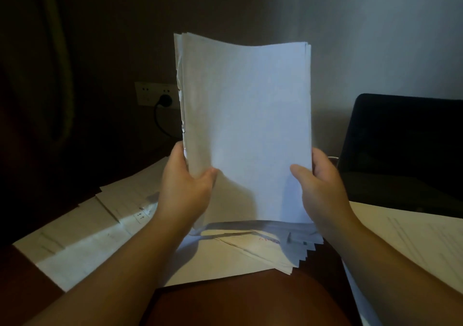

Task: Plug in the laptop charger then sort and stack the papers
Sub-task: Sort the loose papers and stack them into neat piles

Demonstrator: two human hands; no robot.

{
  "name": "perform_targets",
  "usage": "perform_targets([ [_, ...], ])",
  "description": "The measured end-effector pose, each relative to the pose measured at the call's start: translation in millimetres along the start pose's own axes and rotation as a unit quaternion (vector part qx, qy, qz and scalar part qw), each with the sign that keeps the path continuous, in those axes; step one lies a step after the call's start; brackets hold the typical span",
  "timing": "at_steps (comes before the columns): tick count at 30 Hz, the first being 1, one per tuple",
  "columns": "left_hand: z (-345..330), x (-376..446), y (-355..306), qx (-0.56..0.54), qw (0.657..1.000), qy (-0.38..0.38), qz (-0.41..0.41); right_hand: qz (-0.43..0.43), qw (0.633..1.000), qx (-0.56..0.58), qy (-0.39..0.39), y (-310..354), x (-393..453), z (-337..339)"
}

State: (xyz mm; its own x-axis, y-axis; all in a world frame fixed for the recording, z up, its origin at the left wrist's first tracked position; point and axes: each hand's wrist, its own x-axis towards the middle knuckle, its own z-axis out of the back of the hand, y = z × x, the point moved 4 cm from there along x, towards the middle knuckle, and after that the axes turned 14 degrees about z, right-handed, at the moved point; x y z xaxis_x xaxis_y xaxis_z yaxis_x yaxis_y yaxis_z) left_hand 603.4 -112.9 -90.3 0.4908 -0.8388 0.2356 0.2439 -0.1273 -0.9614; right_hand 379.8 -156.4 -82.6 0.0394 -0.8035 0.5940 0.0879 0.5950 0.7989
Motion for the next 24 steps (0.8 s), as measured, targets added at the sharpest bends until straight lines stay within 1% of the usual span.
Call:
perform_targets([
  [3, 0.7, 1.9, -6.9, -0.008, 1.0, 0.006, 0.009, 0.031, 0.999, -0.003, -0.033, 9.5, 4.8, 9.3],
  [5, 1.3, 2.5, -13.4, -0.009, 1.0, 0.01, 0.004, 0.065, 0.996, -0.049, -0.046, 17.8, 7.6, 15.7],
  [6, 1.8, 2.2, -17.0, -0.009, 1.0, 0.011, 0.001, 0.086, 0.992, -0.087, -0.04, 22.5, 9.2, 17.8],
  [8, 2.9, 1.6, -23.6, -0.016, 1.0, 0.015, -0.001, 0.119, 0.98, -0.158, -0.003, 29.9, 12.3, 19.2],
  [12, 4.6, -0.2, -33.7, -0.002, 1.0, 0.02, -0.009, 0.154, 0.955, -0.247, 0.057, 37.3, 18.7, 20.9],
  [15, 6.5, -1.0, -39.6, 0.008, 1.0, 0.019, -0.012, 0.129, 0.956, -0.249, 0.083, 37.3, 24.4, 21.8],
  [20, 10.9, -5.2, -49.1, 0.026, 0.999, 0.024, 0.001, 0.048, 0.971, -0.211, 0.104, 35.2, 25.4, 27.9],
  [24, 11.1, -11.7, -59.8, 0.041, 0.997, 0.059, 0.01, -0.016, 0.984, -0.162, 0.079, 43.3, 14.5, 44.9],
])
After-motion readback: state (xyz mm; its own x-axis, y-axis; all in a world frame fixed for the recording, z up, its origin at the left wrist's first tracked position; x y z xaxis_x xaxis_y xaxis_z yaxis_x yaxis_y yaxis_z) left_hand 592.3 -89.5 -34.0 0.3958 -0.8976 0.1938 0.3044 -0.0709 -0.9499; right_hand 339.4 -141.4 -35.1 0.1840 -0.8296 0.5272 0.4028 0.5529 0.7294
